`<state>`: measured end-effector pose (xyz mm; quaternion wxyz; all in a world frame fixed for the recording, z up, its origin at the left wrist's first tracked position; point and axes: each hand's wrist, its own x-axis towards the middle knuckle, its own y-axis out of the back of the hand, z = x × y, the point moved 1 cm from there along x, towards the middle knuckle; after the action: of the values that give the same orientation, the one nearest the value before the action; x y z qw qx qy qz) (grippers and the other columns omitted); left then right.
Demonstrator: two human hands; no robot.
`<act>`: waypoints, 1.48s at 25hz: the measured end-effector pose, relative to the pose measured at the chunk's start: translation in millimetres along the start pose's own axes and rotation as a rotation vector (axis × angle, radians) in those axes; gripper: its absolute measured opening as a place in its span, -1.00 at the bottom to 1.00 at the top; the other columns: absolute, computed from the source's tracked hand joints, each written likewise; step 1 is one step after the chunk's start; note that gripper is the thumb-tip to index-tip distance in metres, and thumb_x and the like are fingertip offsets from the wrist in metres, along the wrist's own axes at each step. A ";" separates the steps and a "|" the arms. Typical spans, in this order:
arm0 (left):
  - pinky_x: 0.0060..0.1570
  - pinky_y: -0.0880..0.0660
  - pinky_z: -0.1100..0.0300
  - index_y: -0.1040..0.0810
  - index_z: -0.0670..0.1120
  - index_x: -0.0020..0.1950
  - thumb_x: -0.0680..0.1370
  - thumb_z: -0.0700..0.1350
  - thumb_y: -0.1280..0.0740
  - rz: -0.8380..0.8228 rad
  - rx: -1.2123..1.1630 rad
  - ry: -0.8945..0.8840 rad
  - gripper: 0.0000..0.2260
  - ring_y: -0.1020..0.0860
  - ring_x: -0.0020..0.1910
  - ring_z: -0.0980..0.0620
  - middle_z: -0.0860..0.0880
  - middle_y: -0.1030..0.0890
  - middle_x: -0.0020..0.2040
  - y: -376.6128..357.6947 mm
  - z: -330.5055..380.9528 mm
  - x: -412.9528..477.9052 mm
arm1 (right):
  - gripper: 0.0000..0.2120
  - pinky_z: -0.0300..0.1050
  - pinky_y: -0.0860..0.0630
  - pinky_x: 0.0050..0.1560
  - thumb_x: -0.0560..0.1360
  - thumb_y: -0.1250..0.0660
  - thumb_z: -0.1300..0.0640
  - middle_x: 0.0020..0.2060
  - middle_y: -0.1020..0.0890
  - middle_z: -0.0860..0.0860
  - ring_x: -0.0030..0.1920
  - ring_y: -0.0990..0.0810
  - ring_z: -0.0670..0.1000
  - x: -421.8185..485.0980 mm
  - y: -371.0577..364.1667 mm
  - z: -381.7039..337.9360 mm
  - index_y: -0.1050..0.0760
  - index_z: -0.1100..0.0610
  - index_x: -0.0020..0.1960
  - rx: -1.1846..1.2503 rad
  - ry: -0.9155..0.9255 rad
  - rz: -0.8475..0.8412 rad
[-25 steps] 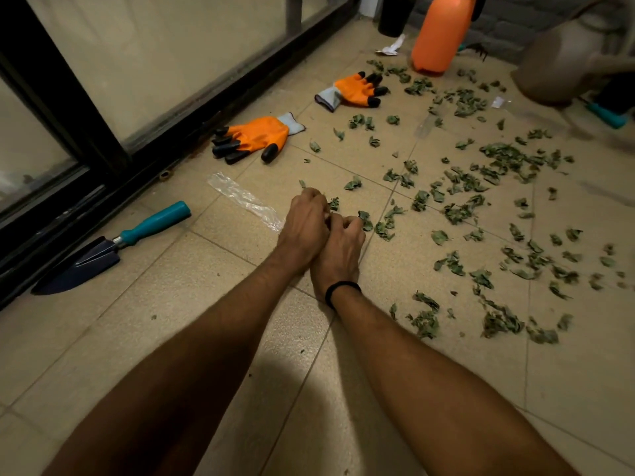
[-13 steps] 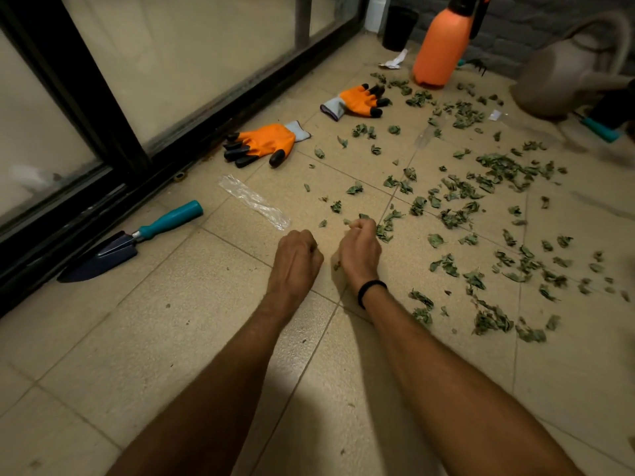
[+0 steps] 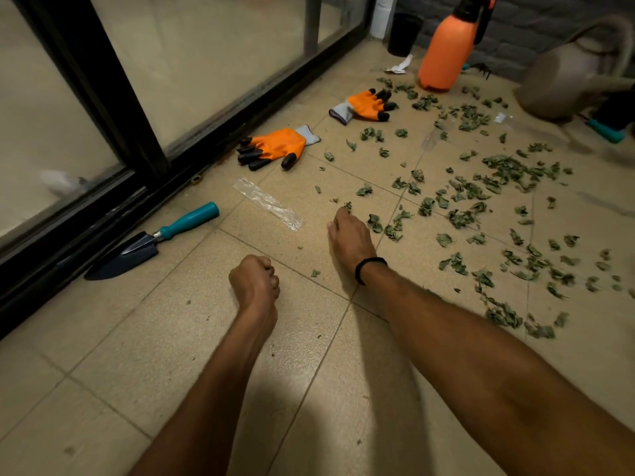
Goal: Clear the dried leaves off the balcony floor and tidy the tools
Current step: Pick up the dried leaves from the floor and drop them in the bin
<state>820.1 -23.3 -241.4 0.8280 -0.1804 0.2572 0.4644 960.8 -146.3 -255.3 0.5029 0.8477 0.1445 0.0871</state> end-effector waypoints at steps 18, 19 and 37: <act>-0.22 -0.36 0.10 -0.49 -0.11 -0.12 0.67 -0.05 -0.09 -0.042 0.662 -0.538 -0.72 -0.43 -0.24 0.00 -0.08 -0.53 -0.16 -23.8 -17.3 1.9 | -0.72 -0.04 -0.42 -0.16 0.68 -0.06 -0.02 -0.06 -0.57 0.15 -0.06 -0.53 0.17 -63.4 3.9 32.5 -0.39 0.18 0.12 -0.226 -0.076 0.030; -0.30 -0.33 0.13 -0.46 -0.06 -0.23 0.63 -0.04 -0.10 -0.034 0.497 -0.373 -0.71 -0.40 -0.34 0.01 -0.07 -0.52 -0.25 -23.2 -9.2 5.1 | -0.73 -0.06 -0.40 -0.18 0.68 -0.05 0.03 -0.08 -0.56 0.14 -0.08 -0.53 0.16 -58.3 10.2 30.5 -0.40 0.20 0.11 -0.220 -0.110 -0.008; 0.02 -0.56 0.07 -0.65 -0.17 0.12 0.69 0.04 -0.19 -0.232 0.397 -0.299 -0.66 -0.59 -0.10 0.05 -0.13 -0.68 -0.03 -11.3 -2.3 12.5 | -0.85 -0.09 -0.43 -0.21 0.62 -0.19 0.11 -0.15 -0.57 0.06 -0.14 -0.54 0.06 -91.6 37.1 40.6 -0.44 0.19 0.01 0.016 -0.241 -0.183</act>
<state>834.7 -21.8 -249.9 0.9236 0.0279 0.1958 0.3284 892.1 -227.2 -242.4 0.5157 0.8393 0.1603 -0.0626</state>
